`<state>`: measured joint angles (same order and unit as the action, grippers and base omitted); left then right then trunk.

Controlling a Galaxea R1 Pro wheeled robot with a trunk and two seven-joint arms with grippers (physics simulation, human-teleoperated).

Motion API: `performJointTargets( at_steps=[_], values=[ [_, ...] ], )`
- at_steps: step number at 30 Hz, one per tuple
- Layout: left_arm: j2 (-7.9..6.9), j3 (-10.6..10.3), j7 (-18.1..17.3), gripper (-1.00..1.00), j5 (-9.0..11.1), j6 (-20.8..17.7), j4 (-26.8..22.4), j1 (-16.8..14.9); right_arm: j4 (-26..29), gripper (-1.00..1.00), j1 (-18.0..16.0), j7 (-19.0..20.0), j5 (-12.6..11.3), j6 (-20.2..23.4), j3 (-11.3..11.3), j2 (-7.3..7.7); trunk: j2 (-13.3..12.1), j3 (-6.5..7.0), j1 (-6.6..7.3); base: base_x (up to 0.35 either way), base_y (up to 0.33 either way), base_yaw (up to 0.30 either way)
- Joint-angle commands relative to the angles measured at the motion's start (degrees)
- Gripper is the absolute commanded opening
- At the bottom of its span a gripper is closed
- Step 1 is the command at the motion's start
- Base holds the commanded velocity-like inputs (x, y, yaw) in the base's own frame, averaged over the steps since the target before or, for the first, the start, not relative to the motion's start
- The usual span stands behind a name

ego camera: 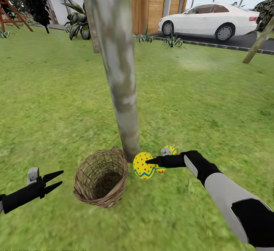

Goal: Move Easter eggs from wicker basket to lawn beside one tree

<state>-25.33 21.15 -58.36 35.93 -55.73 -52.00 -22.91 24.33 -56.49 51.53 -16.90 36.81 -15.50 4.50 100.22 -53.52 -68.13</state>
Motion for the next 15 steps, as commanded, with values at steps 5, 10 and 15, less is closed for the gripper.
performJointTargets(
  at_steps=[5, 10, 15],
  values=[
    [0.01, 0.0, -0.1, 1.00, -0.1, -0.3, 0.0, 0.0, 0.1, -1.00, 0.0, -0.1, -0.5, 0.4, -0.3, -0.02, 0.0, -0.04, 0.01, 0.000, -0.295, 0.095],
    [0.02, 0.0, -0.1, 1.00, -0.2, -0.3, 0.0, 0.0, 0.1, -1.00, 0.0, -0.1, -0.5, 0.4, -0.2, -0.05, 0.0, -0.04, 0.01, 0.000, -0.296, 0.042],
    [0.02, 0.0, -0.1, 1.00, -0.2, -0.3, 0.0, 0.0, 0.1, -1.00, 0.0, -0.2, -0.4, 0.3, -0.2, -0.19, 0.0, -0.04, 0.01, 0.000, -0.297, 0.264]
  ],
)
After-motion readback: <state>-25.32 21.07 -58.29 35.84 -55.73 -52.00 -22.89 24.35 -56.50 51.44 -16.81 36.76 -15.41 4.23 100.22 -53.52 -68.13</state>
